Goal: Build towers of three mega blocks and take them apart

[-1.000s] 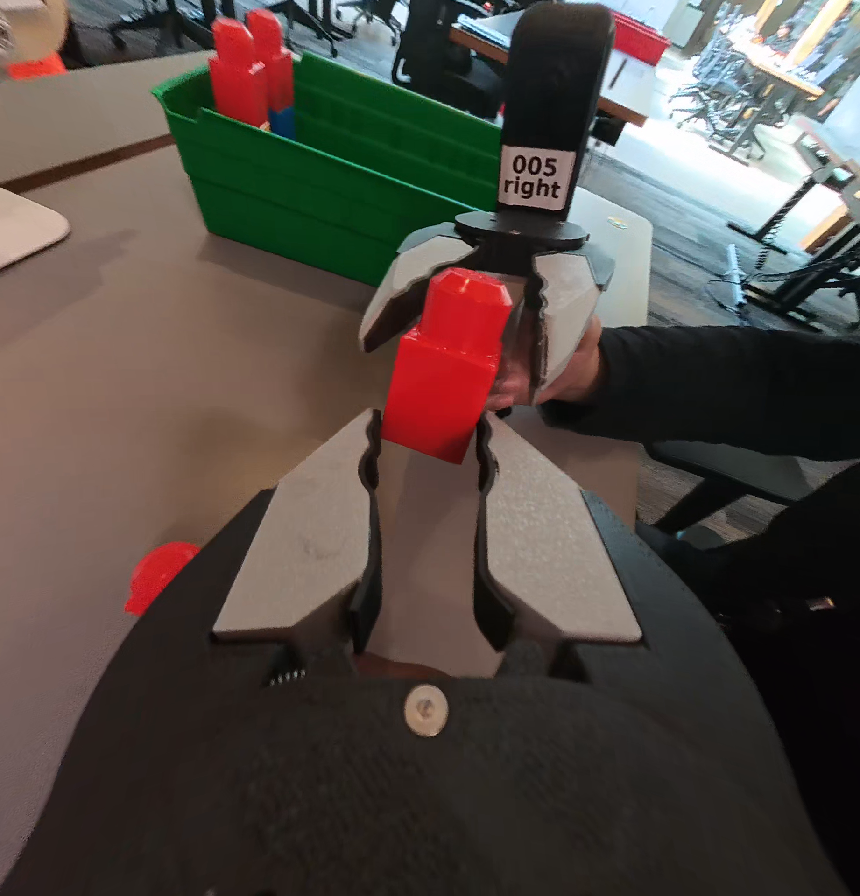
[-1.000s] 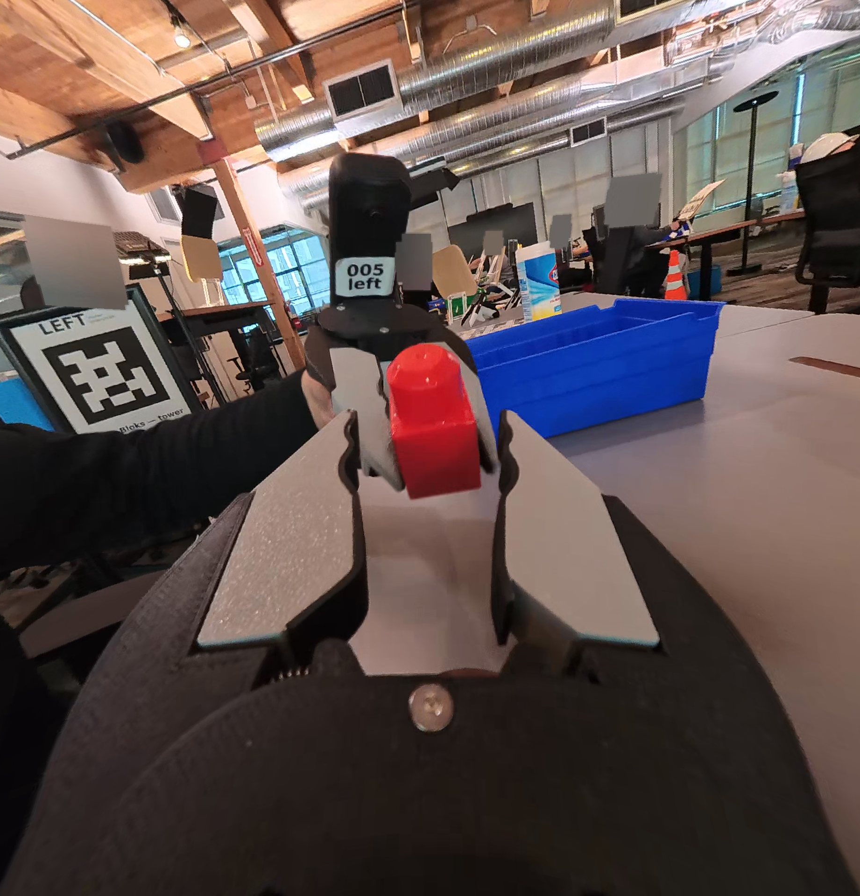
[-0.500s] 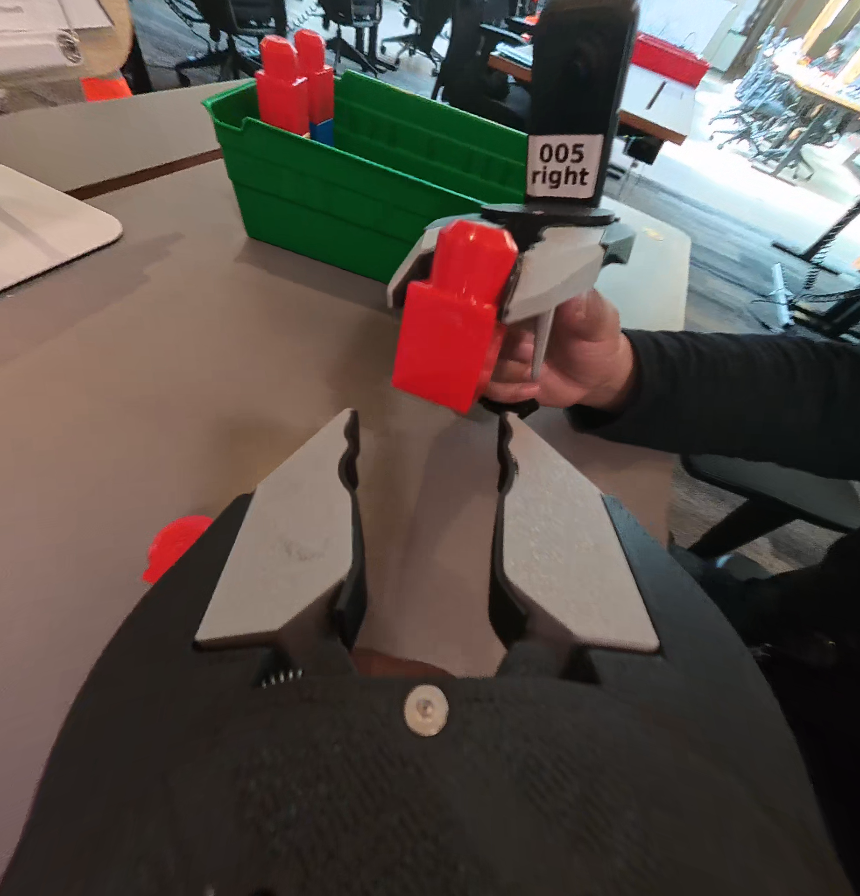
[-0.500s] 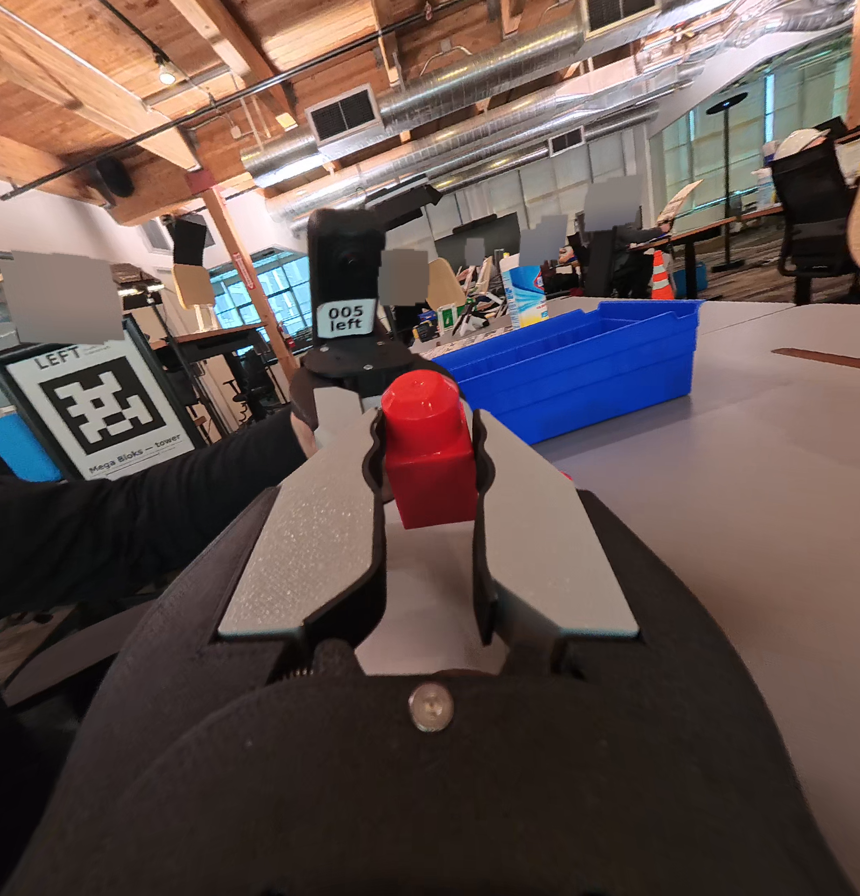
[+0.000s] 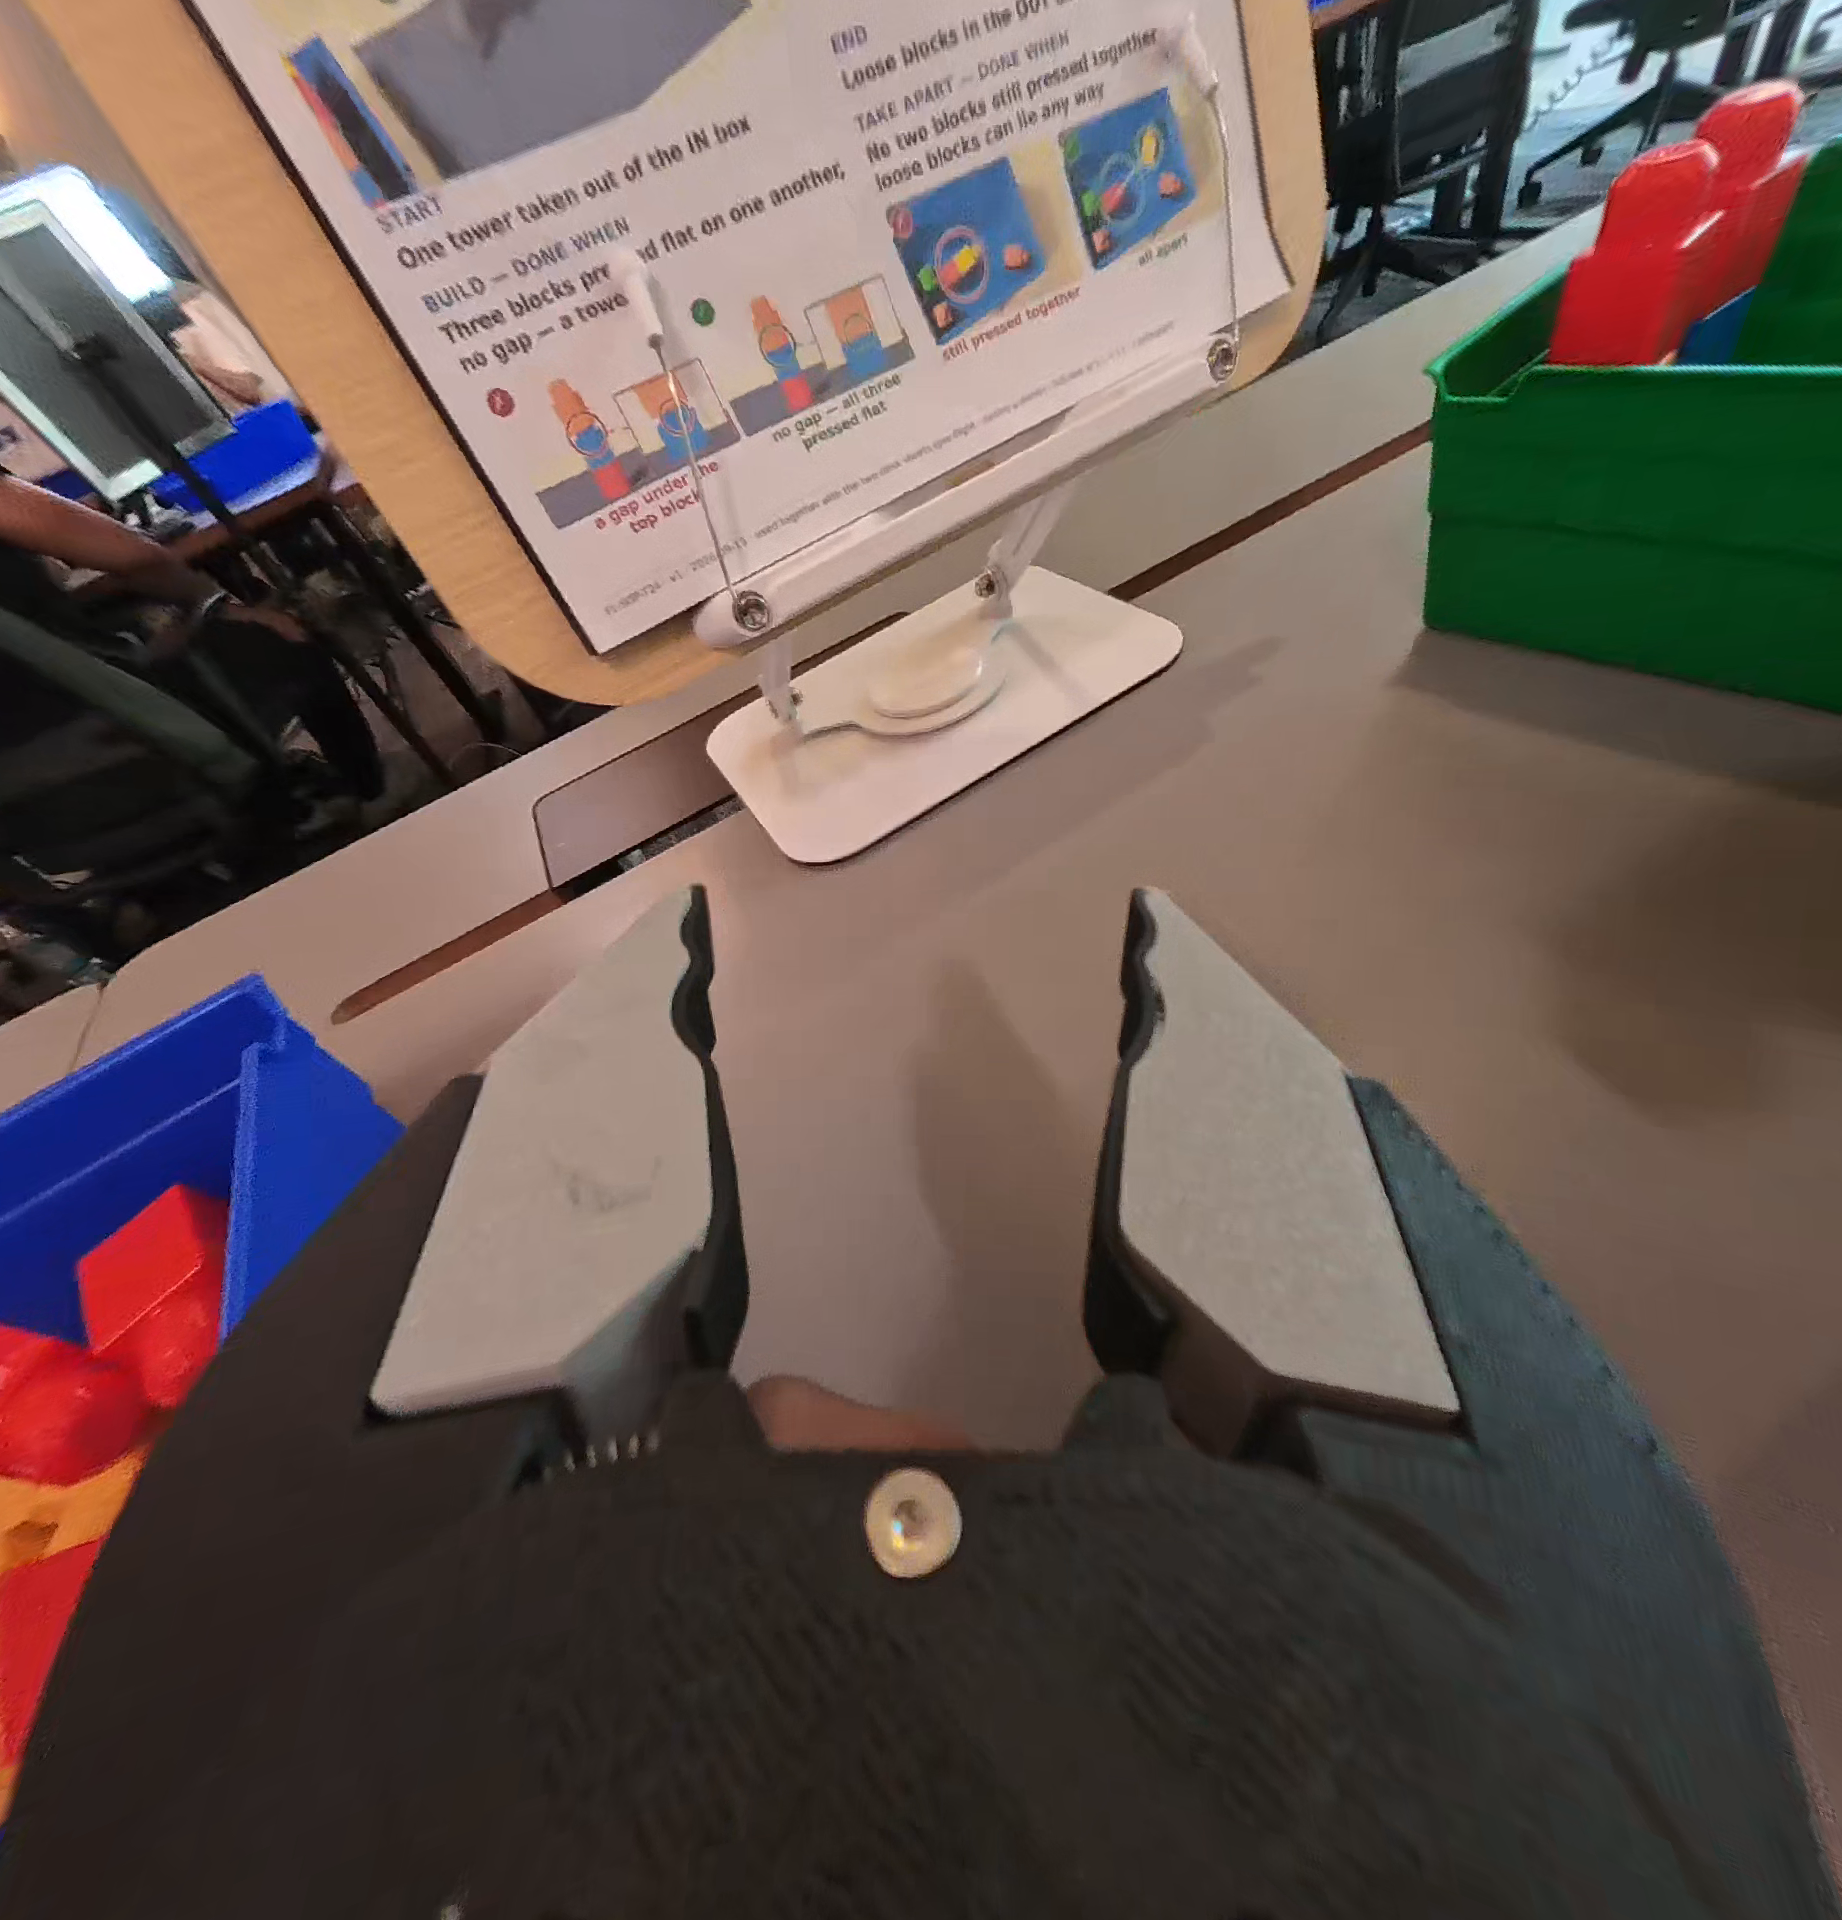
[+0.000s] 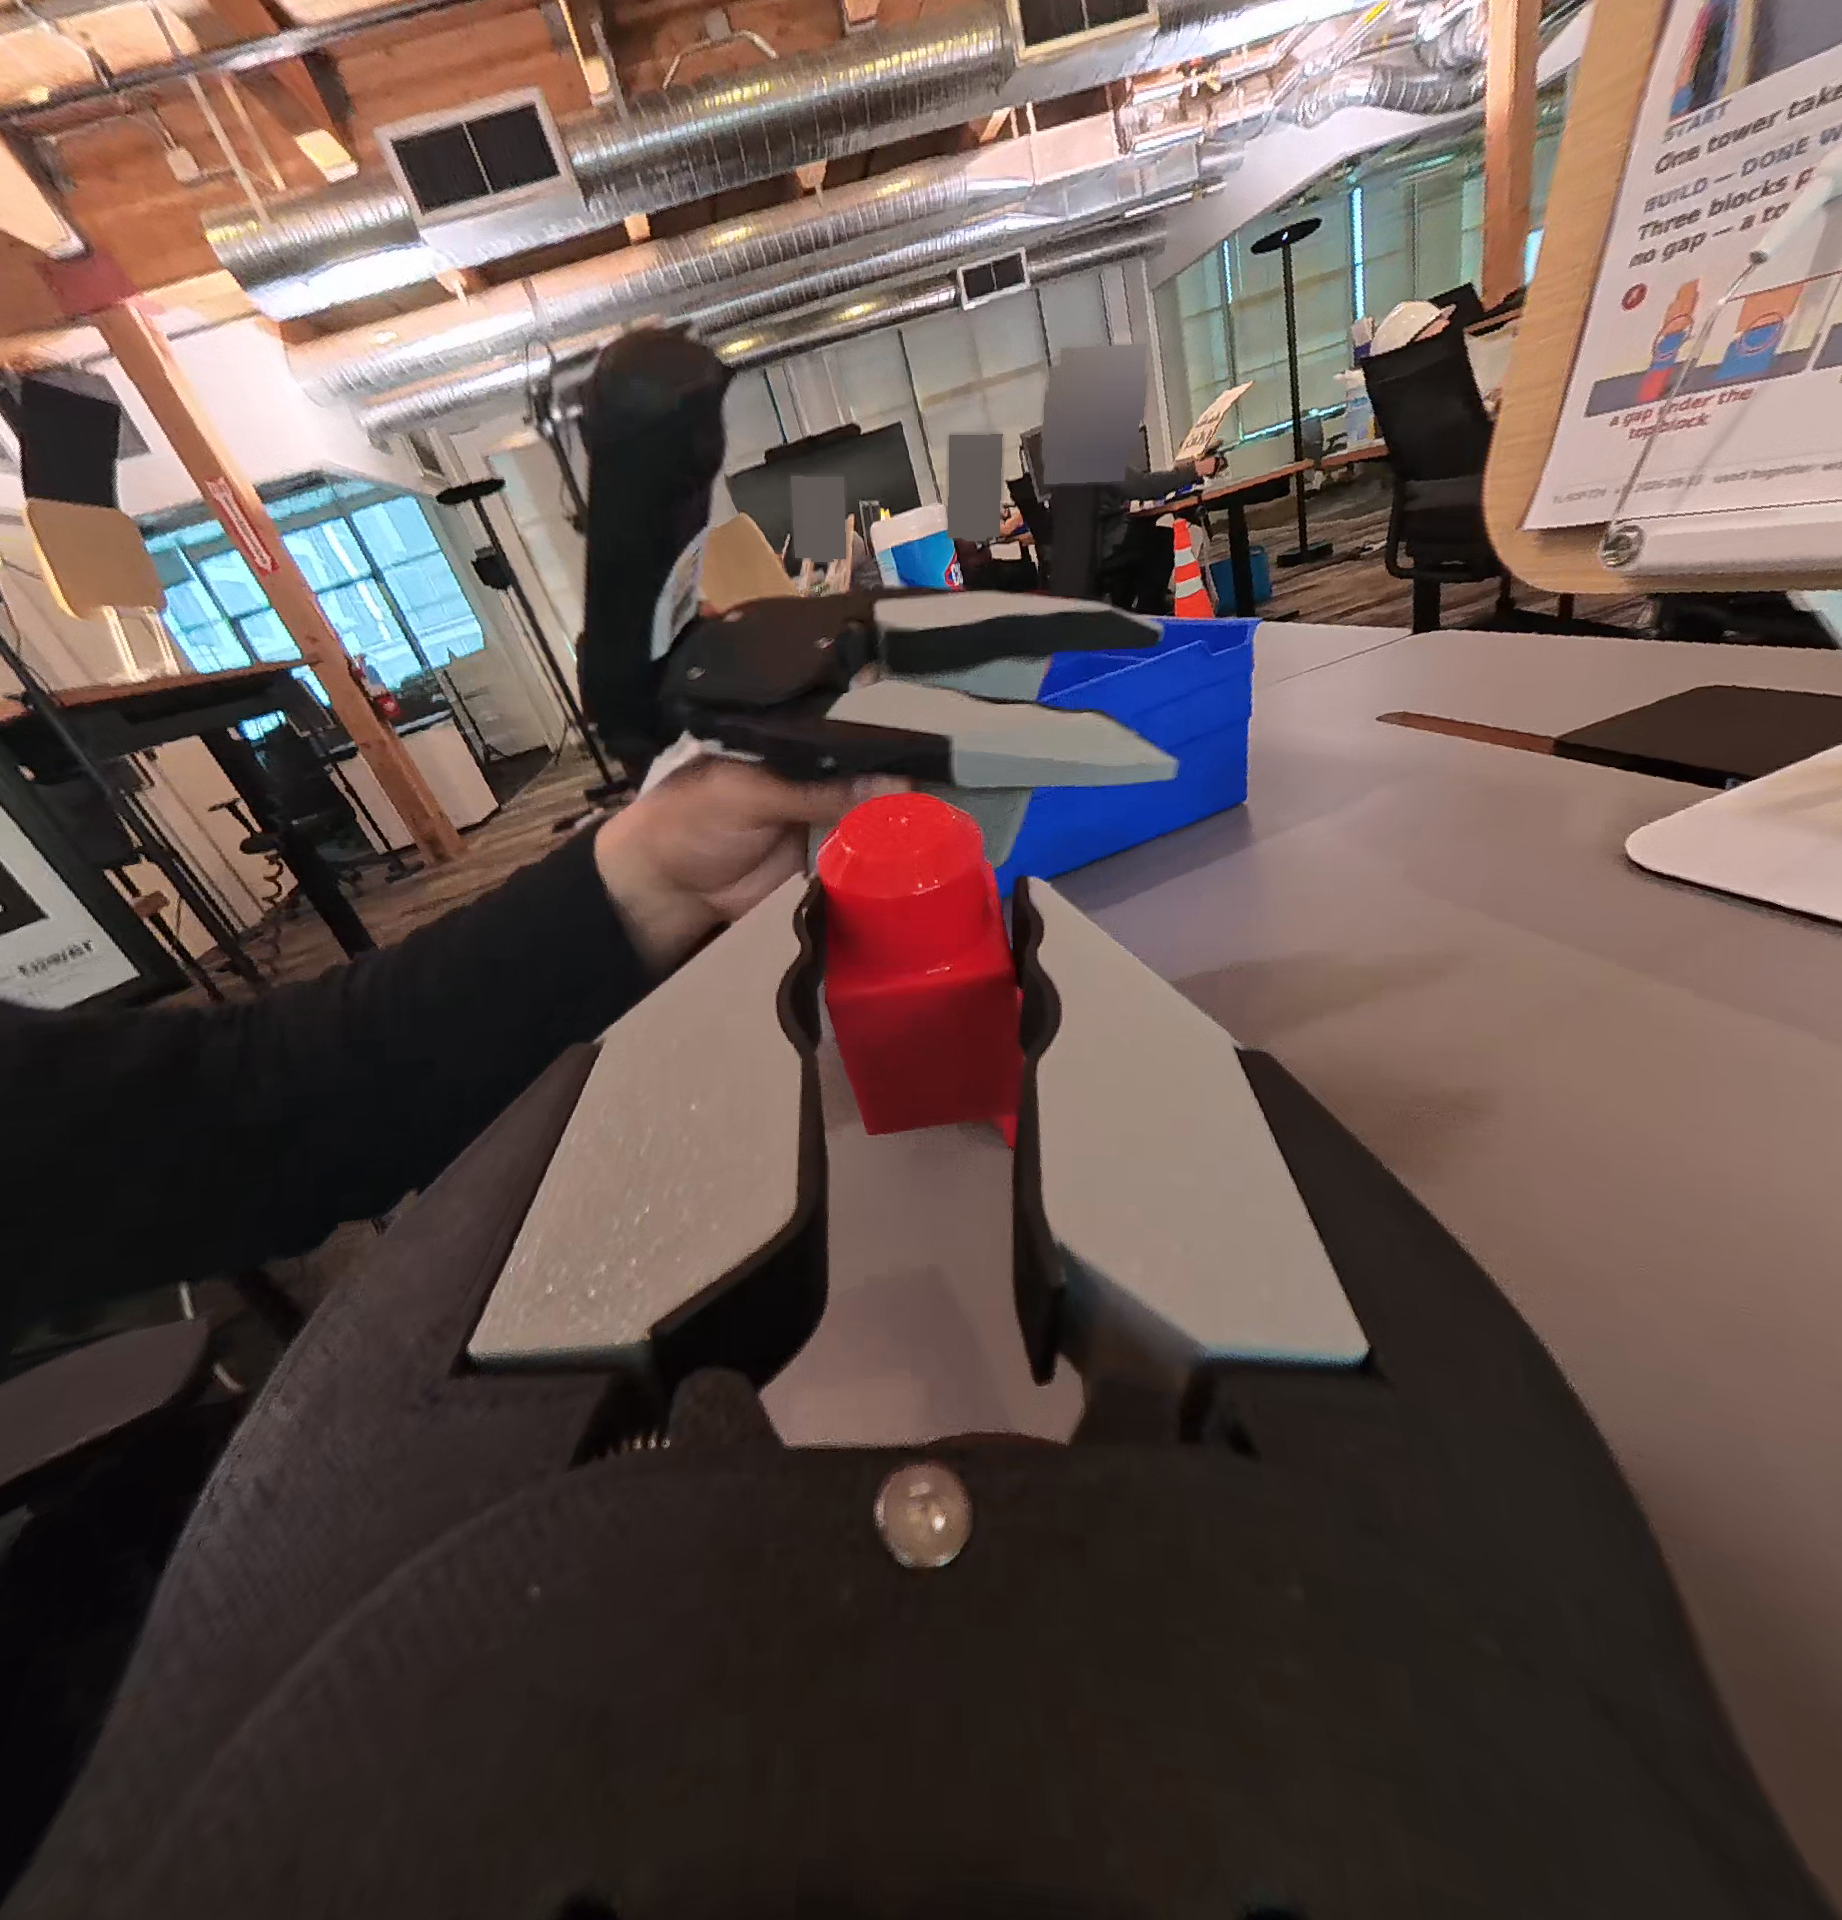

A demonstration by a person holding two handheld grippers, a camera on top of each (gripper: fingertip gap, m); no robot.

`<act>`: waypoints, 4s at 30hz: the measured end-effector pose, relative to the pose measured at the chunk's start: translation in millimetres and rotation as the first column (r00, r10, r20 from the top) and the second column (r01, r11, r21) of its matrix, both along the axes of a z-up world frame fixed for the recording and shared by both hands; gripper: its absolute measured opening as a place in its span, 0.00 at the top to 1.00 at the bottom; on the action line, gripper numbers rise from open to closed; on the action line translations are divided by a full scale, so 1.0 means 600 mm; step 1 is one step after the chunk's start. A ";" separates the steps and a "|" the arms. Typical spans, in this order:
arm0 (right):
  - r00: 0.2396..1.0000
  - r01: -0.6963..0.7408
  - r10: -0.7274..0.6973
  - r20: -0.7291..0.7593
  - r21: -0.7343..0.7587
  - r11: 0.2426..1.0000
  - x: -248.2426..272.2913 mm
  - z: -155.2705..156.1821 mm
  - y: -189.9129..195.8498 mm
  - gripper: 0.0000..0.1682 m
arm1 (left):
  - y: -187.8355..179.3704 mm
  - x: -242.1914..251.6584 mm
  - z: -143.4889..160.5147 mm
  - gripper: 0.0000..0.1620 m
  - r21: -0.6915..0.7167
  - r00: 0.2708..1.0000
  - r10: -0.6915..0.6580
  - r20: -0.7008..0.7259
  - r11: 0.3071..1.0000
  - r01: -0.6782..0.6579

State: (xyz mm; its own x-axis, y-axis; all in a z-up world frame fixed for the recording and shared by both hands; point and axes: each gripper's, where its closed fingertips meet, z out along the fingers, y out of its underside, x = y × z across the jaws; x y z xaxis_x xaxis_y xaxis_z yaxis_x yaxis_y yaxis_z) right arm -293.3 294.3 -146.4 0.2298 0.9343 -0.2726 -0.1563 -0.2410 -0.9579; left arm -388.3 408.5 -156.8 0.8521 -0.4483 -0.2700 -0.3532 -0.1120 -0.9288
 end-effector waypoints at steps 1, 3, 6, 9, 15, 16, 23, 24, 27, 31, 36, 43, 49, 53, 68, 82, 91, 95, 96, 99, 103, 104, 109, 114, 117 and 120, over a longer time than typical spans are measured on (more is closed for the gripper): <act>1.000 -0.006 0.006 0.021 0.012 1.000 -0.003 -0.005 -0.002 0.80 | 0.007 0.001 -0.003 0.52 -0.012 1.000 -0.003 0.003 1.000 0.003; 0.998 -0.037 0.036 0.048 0.023 0.999 -0.009 -0.016 -0.008 0.80 | 0.009 0.013 -0.004 0.53 -0.035 0.996 -0.037 0.086 0.999 0.040; 0.996 -0.089 0.090 0.030 -0.013 0.996 -0.015 -0.026 -0.016 0.80 | -0.016 0.034 -0.029 0.54 -0.085 0.983 -0.124 0.134 0.987 0.136; 0.992 -0.126 0.126 0.027 0.010 0.992 -0.021 -0.025 -0.024 0.80 | -0.029 0.031 -0.041 0.51 -0.081 0.983 -0.177 0.051 0.980 0.181; 0.983 -0.175 0.172 0.058 0.043 0.984 -0.019 -0.032 -0.037 0.80 | -0.113 0.085 -0.031 0.52 -0.111 0.842 -0.522 0.134 0.837 0.536; 0.984 -0.170 0.167 0.063 0.045 0.984 -0.016 -0.033 -0.035 0.80 | -0.124 0.086 -0.045 0.51 -0.144 0.824 -0.558 0.098 0.811 0.567; 0.985 -0.167 0.163 0.064 0.068 0.984 0.002 -0.024 -0.039 0.81 | -0.139 0.066 -0.120 0.44 -0.284 0.795 -0.596 -0.115 0.786 0.549; 0.986 -0.150 0.144 0.079 0.077 0.986 0.002 -0.027 -0.035 0.81 | -0.142 0.065 -0.122 0.45 -0.295 0.791 -0.603 -0.104 0.778 0.554; 0.984 -0.107 0.098 0.150 0.051 0.993 0.000 -0.048 -0.017 0.81 | -0.134 0.048 -0.145 0.49 -0.341 0.806 -0.579 -0.123 0.787 0.514; 0.971 -0.098 0.098 0.218 -0.013 0.995 -0.005 -0.076 -0.002 0.80 | -0.127 0.042 -0.171 0.52 -0.390 0.820 -0.558 -0.129 0.788 0.476; 0.952 -0.109 0.111 0.285 -0.021 0.994 -0.009 -0.093 0.012 0.80 | -0.135 0.050 -0.199 0.68 -0.434 0.790 -0.593 -0.154 0.759 0.485; 0.888 -0.131 0.123 0.444 -0.012 0.991 -0.031 -0.132 0.023 0.80 | -0.134 0.064 -0.186 0.78 -0.408 0.791 -0.602 -0.113 0.754 0.515; 0.818 -0.137 0.127 0.561 -0.025 0.990 -0.051 -0.165 0.031 0.80 | -0.135 0.066 -0.148 0.78 -0.346 0.799 -0.600 -0.027 0.756 0.556; 0.794 -0.152 0.141 0.592 -0.031 0.988 -0.052 -0.176 0.025 0.75 | -0.147 0.074 -0.119 0.78 -0.294 0.769 -0.634 0.077 0.723 0.626; 0.955 -0.232 0.201 0.220 0.128 0.964 -0.039 -0.014 -0.035 0.71 | -0.225 0.138 -0.091 0.78 -0.230 0.635 -0.772 0.005 0.617 0.752; 0.938 -0.208 0.139 0.316 0.198 0.958 -0.068 -0.034 -0.049 0.85 | -0.225 0.147 -0.083 0.75 -0.206 0.661 -0.750 0.007 0.646 0.735; 0.966 -0.205 0.179 0.187 0.134 0.969 -0.043 -0.008 -0.041 0.85 | -0.223 0.160 -0.087 0.78 -0.199 0.654 -0.755 0.034 0.637 0.745; 0.964 -0.223 0.199 0.174 0.128 0.966 -0.039 -0.007 -0.044 0.85 | -0.227 0.159 -0.085 0.78 -0.207 0.643 -0.764 0.047 0.623 0.755; 0.964 -0.228 0.205 0.172 0.126 0.966 -0.038 -0.007 -0.045 0.85 | -0.228 0.159 -0.085 0.78 -0.210 0.641 -0.766 0.048 0.620 0.756; 0.965 -0.226 0.205 0.165 0.125 0.966 -0.040 -0.008 -0.045 0.72 | -0.229 0.158 -0.082 0.78 -0.207 0.641 -0.766 0.057 0.619 0.758; 0.959 -0.237 0.211 0.189 0.132 0.962 -0.046 -0.015 -0.049 0.69 | -0.235 0.160 -0.080 0.78 -0.206 0.626 -0.777 0.067 0.603 0.771; 0.957 -0.236 0.206 0.202 0.137 0.962 -0.047 -0.018 -0.049 0.73 | -0.237 0.161 -0.081 0.78 -0.210 0.622 -0.780 0.067 0.598 0.773; 0.949 -0.246 0.203 0.240 0.165 0.955 -0.046 -0.023 -0.053 0.84 | -0.241 0.165 -0.087 0.78 -0.233 0.617 -0.783 0.083 0.587 0.776; 0.950 -0.258 0.228 0.213 0.127 0.958 -0.045 -0.025 -0.052 0.78 | -0.242 0.165 -0.086 0.78 -0.235 0.619 -0.781 0.081 0.589 0.774; 0.947 -0.256 0.220 0.233 0.139 0.957 -0.049 -0.030 -0.053 0.76 | -0.242 0.165 -0.082 0.78 -0.228 0.620 -0.779 0.093 0.589 0.775; 0.943 -0.253 0.202 0.265 0.172 0.952 -0.051 -0.035 -0.056 0.80 | -0.245 0.168 -0.080 0.78 -0.225 0.615 -0.783 0.100 0.584 0.780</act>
State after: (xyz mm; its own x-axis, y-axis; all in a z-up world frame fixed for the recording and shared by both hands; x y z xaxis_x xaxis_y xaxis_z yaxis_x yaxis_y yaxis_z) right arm -323.9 260.8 -167.1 0.0398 0.9985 -0.0366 0.1216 -0.0412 -0.9917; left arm -287.8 261.7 -205.0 0.1422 -0.9869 -0.0757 -0.4136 0.0103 -0.9104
